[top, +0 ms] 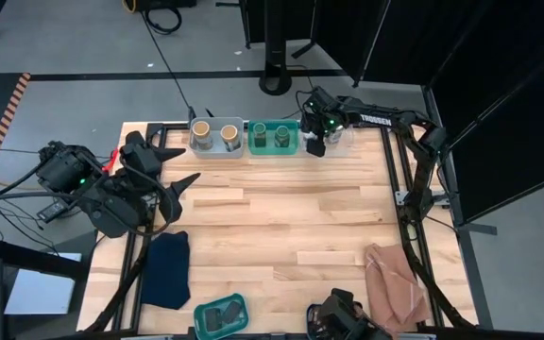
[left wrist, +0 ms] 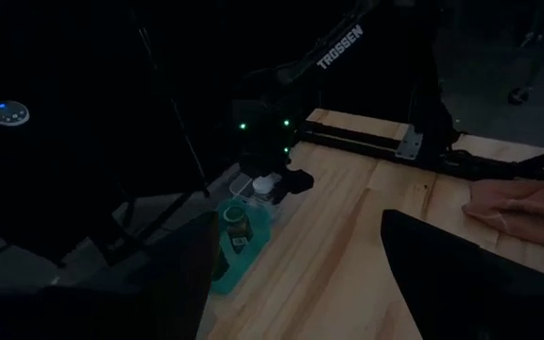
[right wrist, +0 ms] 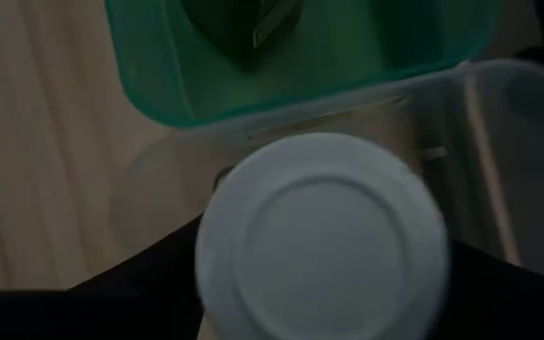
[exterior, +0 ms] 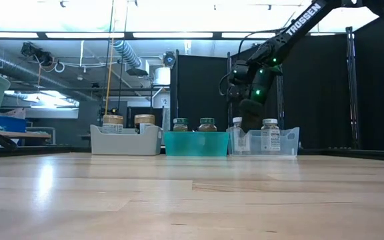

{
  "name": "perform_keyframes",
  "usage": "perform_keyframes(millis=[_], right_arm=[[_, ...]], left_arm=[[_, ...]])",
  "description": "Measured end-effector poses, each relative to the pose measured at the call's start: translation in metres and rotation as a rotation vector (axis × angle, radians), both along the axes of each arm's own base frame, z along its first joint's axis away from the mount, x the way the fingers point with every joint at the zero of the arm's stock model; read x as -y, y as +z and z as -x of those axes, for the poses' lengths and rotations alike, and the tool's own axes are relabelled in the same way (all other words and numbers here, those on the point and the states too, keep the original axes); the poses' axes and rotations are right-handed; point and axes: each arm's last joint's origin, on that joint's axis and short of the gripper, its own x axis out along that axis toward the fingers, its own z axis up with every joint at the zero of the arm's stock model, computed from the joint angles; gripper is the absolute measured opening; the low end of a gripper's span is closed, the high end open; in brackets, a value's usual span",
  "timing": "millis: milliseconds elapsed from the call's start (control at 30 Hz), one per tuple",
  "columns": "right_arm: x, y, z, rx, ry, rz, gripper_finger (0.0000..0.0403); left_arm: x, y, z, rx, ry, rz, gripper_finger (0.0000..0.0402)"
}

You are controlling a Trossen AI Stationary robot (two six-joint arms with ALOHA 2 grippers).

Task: Sort spices by type
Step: Put the white seasoning bottle into the transparent bin, then return to Home Position

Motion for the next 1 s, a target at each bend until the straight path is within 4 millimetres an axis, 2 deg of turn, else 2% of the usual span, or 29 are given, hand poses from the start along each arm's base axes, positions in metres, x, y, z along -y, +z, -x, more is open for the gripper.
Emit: perform_keyframes(millis=[233,400,567,767,1000], right_arm=[[-0.006,0.032,0.011,0.034,-0.014,0.062,0.0311],[-0.02,0.069,0.026,0.087,-0.009,0.091,0.0314],[-0.048,0.123,0.05,0.262,0.028,0.086,0.0308],[-0.086,0.184,0.089,0.475,-0.073,0.152,0.03],[-0.132,0.231,0.14,0.62,-0.073,0.338,0.0304]], left_arm=[[-0.006,0.004,0.008,0.031,0.009,0.027,0.03],[-0.013,0.008,0.015,0.069,0.023,0.035,0.03],[-0.018,0.012,0.022,0.108,0.058,0.013,0.03],[-0.019,0.013,0.022,0.121,0.085,-0.033,0.03],[-0.018,0.012,0.021,0.071,0.046,-0.059,0.03]])
